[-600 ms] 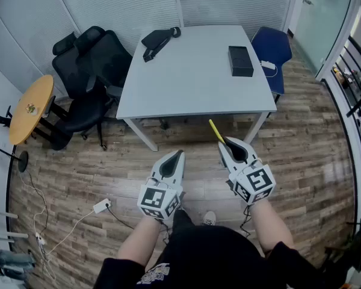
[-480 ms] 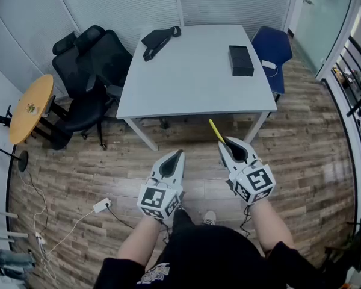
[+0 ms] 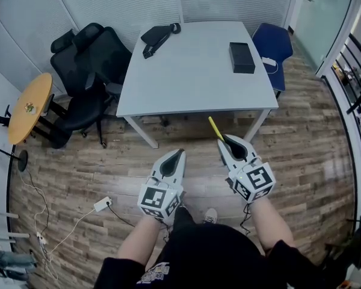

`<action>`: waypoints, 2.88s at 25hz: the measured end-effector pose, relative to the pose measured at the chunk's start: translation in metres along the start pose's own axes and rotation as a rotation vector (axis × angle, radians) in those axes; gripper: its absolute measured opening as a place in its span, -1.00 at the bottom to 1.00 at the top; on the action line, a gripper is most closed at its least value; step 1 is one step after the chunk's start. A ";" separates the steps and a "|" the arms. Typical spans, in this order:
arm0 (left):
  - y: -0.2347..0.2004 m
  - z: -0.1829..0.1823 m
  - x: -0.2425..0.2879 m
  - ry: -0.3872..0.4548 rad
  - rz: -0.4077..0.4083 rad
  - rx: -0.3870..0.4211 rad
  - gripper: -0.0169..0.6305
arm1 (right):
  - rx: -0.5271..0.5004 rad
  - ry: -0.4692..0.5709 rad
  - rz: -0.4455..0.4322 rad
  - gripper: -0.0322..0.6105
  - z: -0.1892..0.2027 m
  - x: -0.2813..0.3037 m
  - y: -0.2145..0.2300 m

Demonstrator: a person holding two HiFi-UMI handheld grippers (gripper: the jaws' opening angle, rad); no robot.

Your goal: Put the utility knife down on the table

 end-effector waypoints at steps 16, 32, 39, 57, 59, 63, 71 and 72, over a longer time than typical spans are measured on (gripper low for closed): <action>-0.071 -0.003 0.013 -0.017 0.061 -0.006 -0.93 | 0.004 -0.036 0.052 -0.74 -0.001 0.065 -0.013; -0.187 -0.010 0.033 -0.017 0.116 -0.012 -0.93 | -0.003 -0.051 0.123 -0.74 -0.004 0.171 -0.031; -0.209 -0.012 0.043 -0.016 0.141 -0.010 -0.93 | -0.009 -0.044 0.144 -0.74 -0.008 0.197 -0.028; -0.209 -0.020 0.161 -0.039 0.060 -0.009 -0.93 | 0.014 -0.063 0.054 -0.74 -0.012 0.258 0.104; -0.208 -0.020 0.180 -0.044 0.045 -0.010 -0.93 | 0.021 -0.067 0.039 -0.74 -0.010 0.266 0.125; -0.206 -0.020 0.214 -0.053 0.016 -0.016 -0.93 | 0.035 -0.083 0.011 -0.74 -0.008 0.282 0.163; -0.197 -0.021 0.264 -0.048 -0.055 -0.030 -0.93 | 0.045 -0.117 -0.056 -0.74 -0.001 0.309 0.222; -0.197 -0.021 0.268 -0.049 -0.063 -0.033 -0.93 | 0.044 -0.122 -0.064 -0.74 -0.001 0.312 0.228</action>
Point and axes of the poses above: the fingertips, and each gripper's own axes: x forward along the fingers, y to its right, z out of its underside, the point moved 10 cm from there along -x, backward along the fingers
